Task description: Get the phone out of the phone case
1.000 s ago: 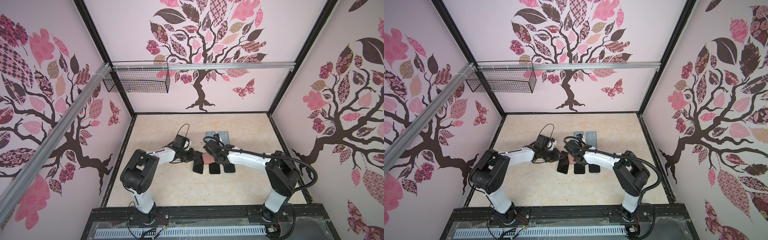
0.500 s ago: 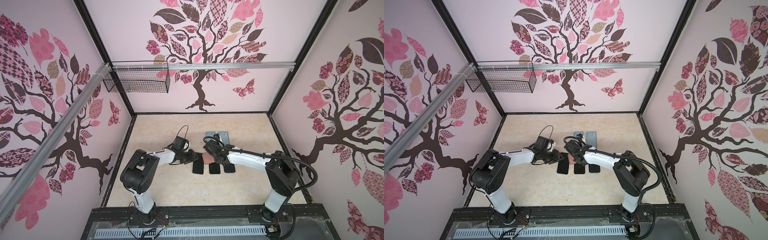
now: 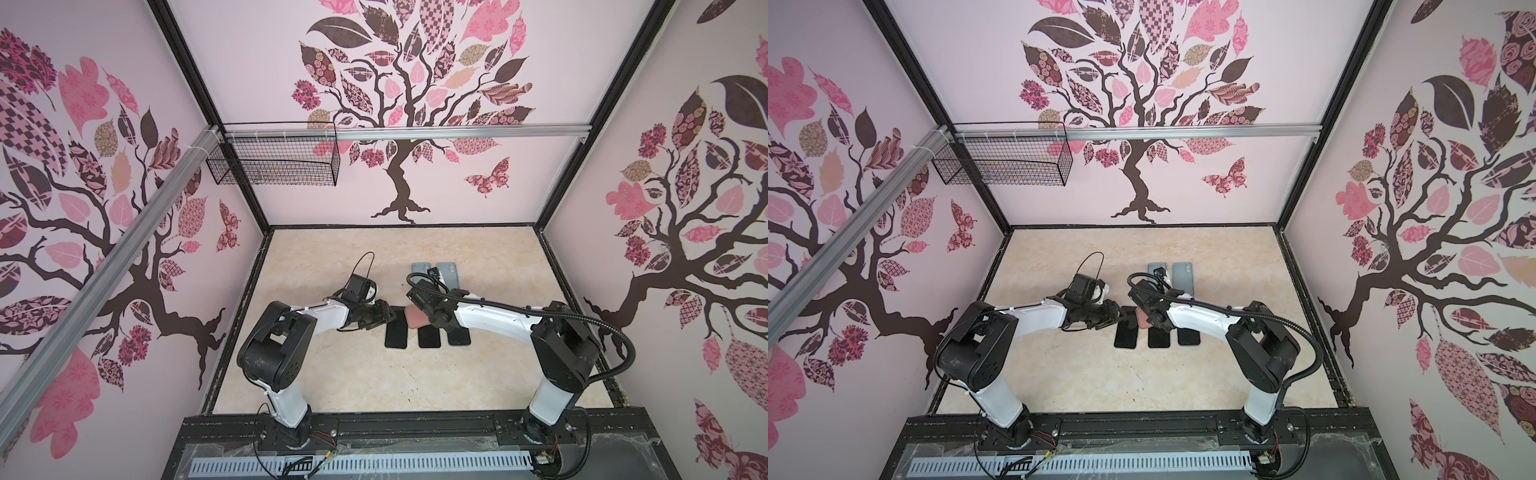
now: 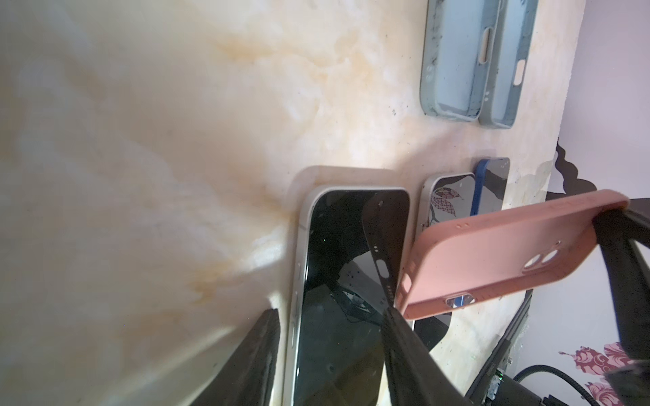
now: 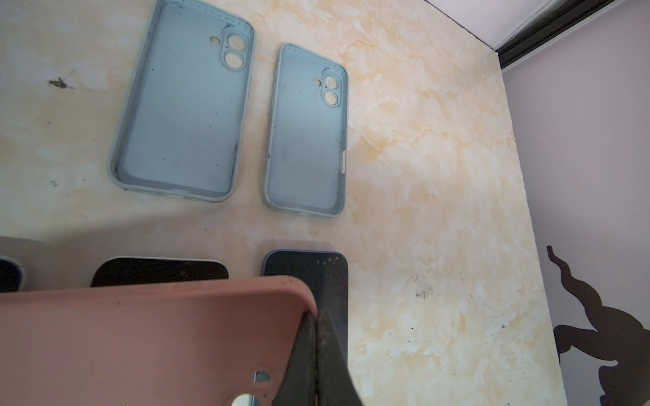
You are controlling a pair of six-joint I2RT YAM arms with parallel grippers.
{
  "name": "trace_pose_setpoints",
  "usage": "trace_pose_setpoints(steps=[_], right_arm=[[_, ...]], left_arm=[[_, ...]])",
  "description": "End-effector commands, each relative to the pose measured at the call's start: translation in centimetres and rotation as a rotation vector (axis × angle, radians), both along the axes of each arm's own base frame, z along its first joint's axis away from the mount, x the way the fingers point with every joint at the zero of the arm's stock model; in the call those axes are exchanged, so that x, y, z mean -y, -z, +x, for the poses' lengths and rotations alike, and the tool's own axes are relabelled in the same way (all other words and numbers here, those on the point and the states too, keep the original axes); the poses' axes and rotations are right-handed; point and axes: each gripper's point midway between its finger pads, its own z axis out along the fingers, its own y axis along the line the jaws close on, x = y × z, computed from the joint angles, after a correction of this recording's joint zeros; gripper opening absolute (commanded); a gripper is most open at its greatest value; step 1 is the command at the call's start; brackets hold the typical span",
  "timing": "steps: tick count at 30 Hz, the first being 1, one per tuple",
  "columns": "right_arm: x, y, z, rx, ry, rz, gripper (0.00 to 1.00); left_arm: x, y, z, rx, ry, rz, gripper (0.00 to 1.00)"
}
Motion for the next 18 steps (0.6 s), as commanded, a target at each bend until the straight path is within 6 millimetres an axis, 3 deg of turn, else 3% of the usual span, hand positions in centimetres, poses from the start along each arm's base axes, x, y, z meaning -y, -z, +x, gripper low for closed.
trace_pose_setpoints(steps=[1, 6, 18], right_arm=[[-0.2, -0.5, 0.4, 0.004, 0.003, -0.01, 0.0], [-0.4, -0.5, 0.4, 0.004, 0.0, -0.007, 0.0], [-0.4, -0.3, 0.2, -0.002, 0.0, 0.0, 0.0]], left_arm=[[-1.4, 0.6, -1.2, -0.026, -0.038, 0.038, 0.53], [-2.3, 0.3, -2.3, -0.028, -0.048, 0.059, 0.54], [-1.6, 0.3, -6.1, -0.069, -0.003, 0.026, 0.53]])
